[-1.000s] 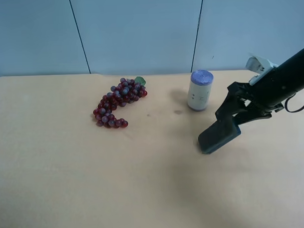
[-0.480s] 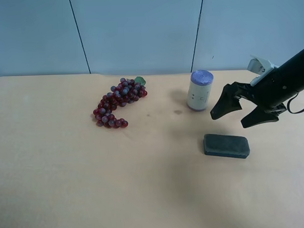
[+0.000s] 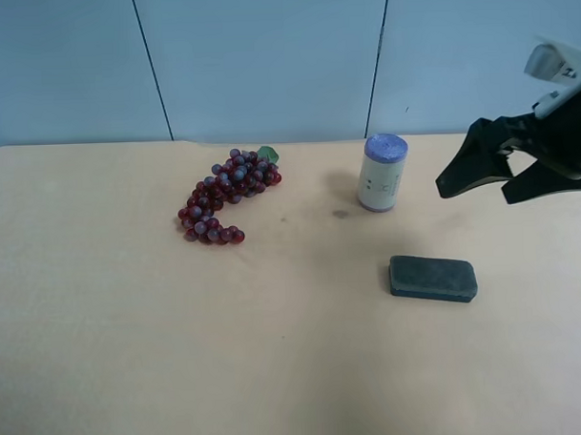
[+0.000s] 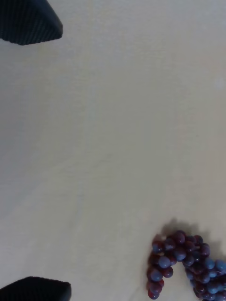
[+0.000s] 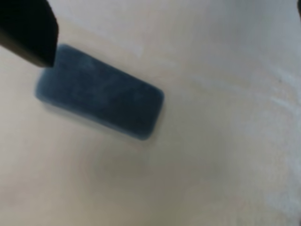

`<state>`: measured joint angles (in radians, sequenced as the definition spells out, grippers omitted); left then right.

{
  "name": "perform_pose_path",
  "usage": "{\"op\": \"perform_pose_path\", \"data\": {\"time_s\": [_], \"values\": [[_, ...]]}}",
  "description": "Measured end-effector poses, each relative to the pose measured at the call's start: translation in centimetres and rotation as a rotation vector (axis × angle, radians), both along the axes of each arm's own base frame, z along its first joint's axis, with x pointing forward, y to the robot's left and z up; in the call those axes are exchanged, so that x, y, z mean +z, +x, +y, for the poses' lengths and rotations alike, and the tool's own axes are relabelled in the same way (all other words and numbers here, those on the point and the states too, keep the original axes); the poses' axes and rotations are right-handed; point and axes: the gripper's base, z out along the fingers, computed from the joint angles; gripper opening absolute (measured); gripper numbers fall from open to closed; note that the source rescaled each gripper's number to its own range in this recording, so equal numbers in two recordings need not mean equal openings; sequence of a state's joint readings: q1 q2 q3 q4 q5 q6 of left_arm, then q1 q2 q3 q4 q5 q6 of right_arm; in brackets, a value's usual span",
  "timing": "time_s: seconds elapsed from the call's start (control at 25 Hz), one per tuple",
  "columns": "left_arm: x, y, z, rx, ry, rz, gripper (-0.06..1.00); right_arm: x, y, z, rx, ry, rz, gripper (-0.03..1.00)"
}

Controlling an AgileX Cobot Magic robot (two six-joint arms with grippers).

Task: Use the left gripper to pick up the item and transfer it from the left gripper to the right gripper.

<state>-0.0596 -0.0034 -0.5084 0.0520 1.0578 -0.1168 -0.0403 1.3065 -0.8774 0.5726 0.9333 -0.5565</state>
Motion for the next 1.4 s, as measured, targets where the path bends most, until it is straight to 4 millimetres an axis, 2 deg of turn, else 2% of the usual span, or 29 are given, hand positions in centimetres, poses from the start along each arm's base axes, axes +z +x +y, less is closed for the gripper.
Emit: {"op": "perform_pose_path", "data": {"time_s": [0.36, 0.6, 0.76, 1.04, 1.28, 1.4], "values": [[0.0, 0.0, 0.0, 0.047, 0.0, -0.001, 1.0, 6.3, -6.8, -0.4, -0.058, -0.075, -0.212, 1.0], [0.0, 0.0, -0.1, 0.082, 0.0, -0.001, 1.0, 8.0, -12.1, -0.9, -0.086, -0.154, -0.256, 1.0], [0.0, 0.0, -0.1, 0.085, -0.001, -0.001, 1.0, 7.0, -15.2, -1.6, -0.137, -0.233, -0.267, 1.0], [0.0, 0.0, -0.1, 0.085, -0.001, -0.001, 1.0, 3.4, -19.6, -2.5, -0.258, -0.292, -0.332, 1.0], [0.0, 0.0, -0.1, 0.085, 0.0, -0.001, 1.0, 1.3, -21.8, -2.7, -0.323, -0.286, -0.459, 1.0], [0.0, 0.0, -0.1, 0.085, 0.0, -0.001, 1.0, 1.2, -22.8, -2.6, -0.34, -0.269, -0.553, 1.0]]}}
